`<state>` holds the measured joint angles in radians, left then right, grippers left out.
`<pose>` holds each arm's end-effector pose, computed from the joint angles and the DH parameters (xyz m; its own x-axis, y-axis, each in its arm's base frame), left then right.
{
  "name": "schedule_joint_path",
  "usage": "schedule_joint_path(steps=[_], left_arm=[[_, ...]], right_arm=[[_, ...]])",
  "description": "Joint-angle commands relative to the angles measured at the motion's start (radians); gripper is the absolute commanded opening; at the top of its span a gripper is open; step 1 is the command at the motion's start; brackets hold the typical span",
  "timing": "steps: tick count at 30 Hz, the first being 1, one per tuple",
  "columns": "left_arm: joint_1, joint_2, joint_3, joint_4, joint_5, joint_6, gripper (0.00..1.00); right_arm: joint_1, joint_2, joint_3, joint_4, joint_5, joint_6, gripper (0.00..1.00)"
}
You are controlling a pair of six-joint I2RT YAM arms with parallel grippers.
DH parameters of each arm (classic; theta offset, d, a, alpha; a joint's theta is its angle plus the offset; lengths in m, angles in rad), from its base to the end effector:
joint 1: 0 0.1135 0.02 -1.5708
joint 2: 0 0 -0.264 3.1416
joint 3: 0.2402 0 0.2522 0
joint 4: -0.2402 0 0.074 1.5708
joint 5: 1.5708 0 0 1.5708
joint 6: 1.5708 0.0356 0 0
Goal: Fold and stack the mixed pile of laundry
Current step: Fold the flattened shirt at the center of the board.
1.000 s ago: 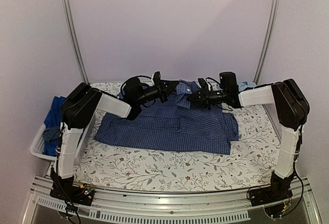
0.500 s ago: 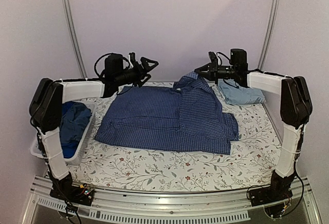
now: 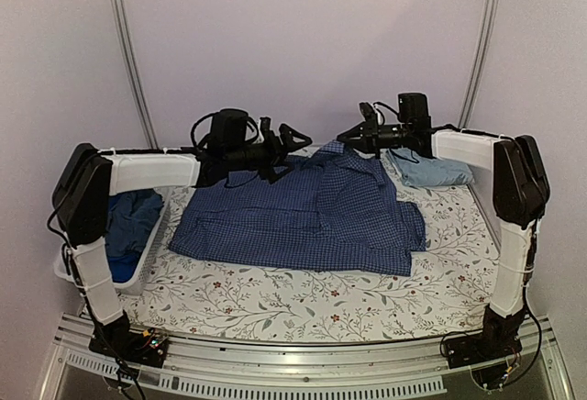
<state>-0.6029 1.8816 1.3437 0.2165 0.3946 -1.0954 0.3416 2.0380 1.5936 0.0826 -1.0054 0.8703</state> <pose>0.3573 -0.2626 0.2571 -0.8516 -0.4102 -0.3263 0.1458 0.4126 -0.8992 0.4355 0.1867 0.2651 -0.9211 0.1073 -0.3744 -0.3403 0.2455 0.9077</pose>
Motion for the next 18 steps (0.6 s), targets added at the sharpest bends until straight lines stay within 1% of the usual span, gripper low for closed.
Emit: schedule_joint_path(steps=[1, 3, 6, 9, 14, 16, 18], left_arm=[[-0.033, 0.054, 0.027, 0.117, -0.029, -0.195, 1.0], [-0.039, 0.077, 0.049, 0.118, -0.032, -0.265, 1.0], [-0.044, 0.106, 0.067, 0.121, -0.034, -0.323, 1.0], [-0.043, 0.124, 0.052, 0.167, -0.038, -0.376, 1.0], [-0.051, 0.157, 0.054, 0.229, 0.015, -0.446, 1.0], [-0.061, 0.124, 0.034, 0.206, -0.006, -0.44, 1.0], [-0.069, 0.095, 0.019, 0.14, -0.01, -0.436, 1.0]], right_arm=[[0.026, 0.01, -0.022, 0.006, -0.016, -0.025, 0.0], [0.031, 0.008, -0.027, 0.007, -0.019, -0.026, 0.0], [0.036, 0.004, -0.035, 0.011, -0.03, -0.032, 0.0], [0.038, -0.007, -0.055, 0.013, -0.033, -0.036, 0.0], [0.038, -0.036, -0.084, -0.007, 0.003, -0.059, 0.0], [0.037, -0.033, -0.079, -0.013, 0.014, -0.066, 0.0], [0.038, -0.029, -0.072, -0.014, 0.025, -0.071, 0.0]])
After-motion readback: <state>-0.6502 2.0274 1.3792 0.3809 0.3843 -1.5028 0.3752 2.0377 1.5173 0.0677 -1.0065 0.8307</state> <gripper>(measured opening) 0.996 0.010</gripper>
